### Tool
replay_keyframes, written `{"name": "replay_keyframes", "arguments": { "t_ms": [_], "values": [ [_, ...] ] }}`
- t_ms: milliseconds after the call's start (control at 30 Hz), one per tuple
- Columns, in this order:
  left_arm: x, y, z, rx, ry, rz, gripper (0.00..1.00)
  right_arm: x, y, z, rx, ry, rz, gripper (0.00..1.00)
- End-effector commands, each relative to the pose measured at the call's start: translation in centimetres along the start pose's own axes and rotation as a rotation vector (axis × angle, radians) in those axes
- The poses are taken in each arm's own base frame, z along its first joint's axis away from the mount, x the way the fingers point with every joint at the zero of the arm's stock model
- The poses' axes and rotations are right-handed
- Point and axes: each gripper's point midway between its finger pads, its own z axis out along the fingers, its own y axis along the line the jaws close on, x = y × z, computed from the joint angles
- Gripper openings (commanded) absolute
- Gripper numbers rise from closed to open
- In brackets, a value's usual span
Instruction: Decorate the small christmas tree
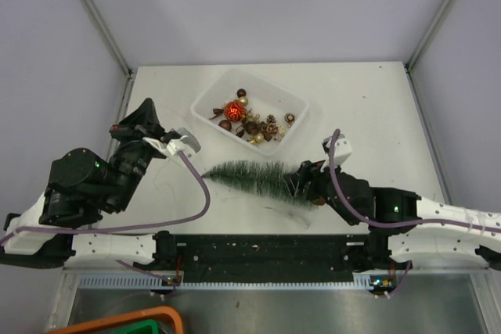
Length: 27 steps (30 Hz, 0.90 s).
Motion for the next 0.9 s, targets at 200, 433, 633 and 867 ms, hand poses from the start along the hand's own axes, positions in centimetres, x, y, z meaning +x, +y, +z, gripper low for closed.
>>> {"name": "replay_keyframes", "arguments": {
  "t_ms": [200,433,633,867],
  "values": [
    [-0.6,1.5,0.1,-0.039,-0.009,-0.048,0.0,4.5,-3.0,-2.3,0.055,0.181,0.067,0.77],
    [-1.0,1.6,0.3,-0.039,-0.012,-0.034,0.0,7.5,-10.7,-3.2,0.512,0.274,0.001,0.77],
    [-1.1,1.9,0.3,-0.044,-0.005,-0.029,0.0,9.7,-13.0,-2.9,0.652,0.303,0.001,0.77],
    [-1.2,2.7,0.3,-0.062,-0.008,-0.032,0.0,10.4,-14.7,-2.4,0.619,0.254,0.116,0.68]
  ]
}}
